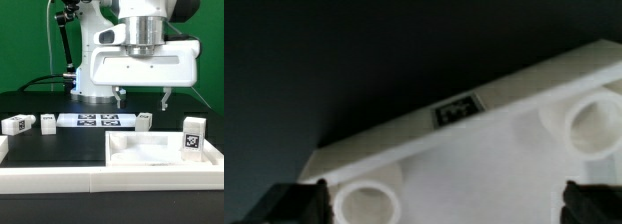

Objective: Assemble square table

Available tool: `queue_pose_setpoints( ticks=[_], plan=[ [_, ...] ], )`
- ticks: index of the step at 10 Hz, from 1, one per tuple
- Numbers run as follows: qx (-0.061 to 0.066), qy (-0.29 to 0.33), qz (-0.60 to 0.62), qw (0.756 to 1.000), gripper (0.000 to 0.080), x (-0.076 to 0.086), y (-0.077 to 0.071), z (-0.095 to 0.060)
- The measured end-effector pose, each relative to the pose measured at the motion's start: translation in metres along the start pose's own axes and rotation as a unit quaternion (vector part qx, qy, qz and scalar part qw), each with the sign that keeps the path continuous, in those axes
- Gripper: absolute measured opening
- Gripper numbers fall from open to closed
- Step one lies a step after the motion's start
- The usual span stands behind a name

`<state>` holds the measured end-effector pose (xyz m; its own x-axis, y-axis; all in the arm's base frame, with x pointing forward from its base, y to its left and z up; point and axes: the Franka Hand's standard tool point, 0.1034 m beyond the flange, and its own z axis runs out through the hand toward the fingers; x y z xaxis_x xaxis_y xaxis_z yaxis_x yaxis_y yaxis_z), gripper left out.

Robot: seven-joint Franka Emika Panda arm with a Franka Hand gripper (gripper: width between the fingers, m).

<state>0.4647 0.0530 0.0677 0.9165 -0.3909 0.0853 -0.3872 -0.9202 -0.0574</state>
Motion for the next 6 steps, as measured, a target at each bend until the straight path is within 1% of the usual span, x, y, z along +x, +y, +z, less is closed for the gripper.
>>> queue_pose_setpoints(
  ticks=[1, 2, 6],
  plan=[
    [-0.002, 0.000, -0.005, 1.000, 0.0648, -0.019, 0.007, 0.004],
    [-0.005, -0.002, -0.008, 1.000, 0.0648, -0.033, 0.012, 0.007],
    [-0.012, -0.013, -0.014, 1.000, 0.0648, -0.057, 0.023, 0.012]
  ],
)
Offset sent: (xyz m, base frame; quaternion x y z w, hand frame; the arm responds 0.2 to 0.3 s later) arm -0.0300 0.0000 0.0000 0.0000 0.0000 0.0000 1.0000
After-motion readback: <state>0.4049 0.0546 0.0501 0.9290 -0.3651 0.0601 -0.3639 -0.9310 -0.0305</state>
